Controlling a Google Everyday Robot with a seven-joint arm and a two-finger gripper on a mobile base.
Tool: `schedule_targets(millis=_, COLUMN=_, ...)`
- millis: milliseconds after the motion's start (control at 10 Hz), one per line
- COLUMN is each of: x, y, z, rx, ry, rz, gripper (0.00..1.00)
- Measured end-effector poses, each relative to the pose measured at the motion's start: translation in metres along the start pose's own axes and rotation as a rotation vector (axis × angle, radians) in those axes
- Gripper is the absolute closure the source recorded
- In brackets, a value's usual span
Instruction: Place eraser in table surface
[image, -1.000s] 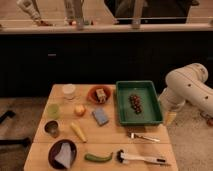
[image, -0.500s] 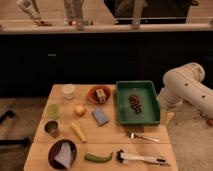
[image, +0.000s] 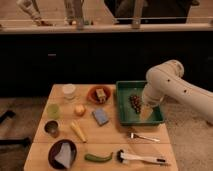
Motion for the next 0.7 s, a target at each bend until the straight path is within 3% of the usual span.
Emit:
schedule_targets(millis=300, x=-0.0104, y=-0.001, z=-0.0007, rx=-0.003, ry=-0.043, rz=0.109, gripper=0.2)
schedule_targets(millis=700, x=-0.0111, y=-0.0007, z=-0.0003, rx=-0.004, ry=-0.044, rz=0.111, gripper=0.2)
